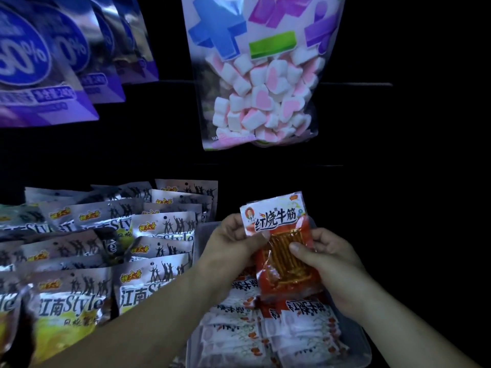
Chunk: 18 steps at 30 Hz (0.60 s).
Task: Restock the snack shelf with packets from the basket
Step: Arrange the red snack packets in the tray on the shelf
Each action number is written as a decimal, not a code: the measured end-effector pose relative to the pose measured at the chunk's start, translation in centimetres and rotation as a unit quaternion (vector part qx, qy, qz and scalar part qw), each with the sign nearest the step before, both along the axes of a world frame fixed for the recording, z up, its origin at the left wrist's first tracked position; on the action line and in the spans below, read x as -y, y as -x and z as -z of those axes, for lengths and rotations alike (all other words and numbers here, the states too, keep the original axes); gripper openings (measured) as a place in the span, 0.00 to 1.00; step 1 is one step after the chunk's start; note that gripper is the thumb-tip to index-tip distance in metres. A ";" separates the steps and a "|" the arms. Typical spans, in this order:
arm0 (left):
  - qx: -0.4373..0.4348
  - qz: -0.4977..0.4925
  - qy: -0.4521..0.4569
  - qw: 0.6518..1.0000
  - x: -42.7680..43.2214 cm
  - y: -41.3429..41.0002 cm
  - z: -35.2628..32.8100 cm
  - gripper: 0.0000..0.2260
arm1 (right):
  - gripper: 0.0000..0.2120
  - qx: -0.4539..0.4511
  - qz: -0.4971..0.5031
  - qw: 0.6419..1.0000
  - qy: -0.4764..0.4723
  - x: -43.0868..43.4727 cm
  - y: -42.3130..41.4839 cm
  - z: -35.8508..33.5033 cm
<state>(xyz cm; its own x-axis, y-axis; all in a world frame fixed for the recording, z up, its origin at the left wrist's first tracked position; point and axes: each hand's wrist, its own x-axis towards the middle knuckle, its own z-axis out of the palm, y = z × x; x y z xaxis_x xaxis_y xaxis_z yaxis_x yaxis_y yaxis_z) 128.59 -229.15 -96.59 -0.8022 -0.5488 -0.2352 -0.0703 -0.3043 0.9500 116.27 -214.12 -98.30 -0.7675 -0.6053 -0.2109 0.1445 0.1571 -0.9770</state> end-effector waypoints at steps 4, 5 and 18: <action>0.025 0.027 -0.037 0.999 -2.3 -1.3 0.3 0.08 | 0.08 -0.011 -0.003 0.999 -0.032 -0.8 -0.5 0.1; 0.020 0.010 -0.034 0.999 -2.7 -1.5 0.5 0.08 | 0.08 -0.024 0.010 0.999 -0.041 -1.1 -0.5 0.2; 0.093 -0.076 0.011 0.993 -2.5 -1.8 2.2 0.07 | 0.21 -0.101 0.162 0.980 -0.052 -3.2 0.5 0.3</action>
<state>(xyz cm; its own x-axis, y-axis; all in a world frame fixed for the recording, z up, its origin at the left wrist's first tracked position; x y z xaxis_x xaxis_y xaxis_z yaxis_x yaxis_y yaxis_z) 130.43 -226.65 -98.75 -0.6530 -0.6669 -0.3590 -0.2003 -0.3051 0.9310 115.73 -210.92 -98.62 -0.9483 -0.3064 -0.0831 0.0093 0.2346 -0.9720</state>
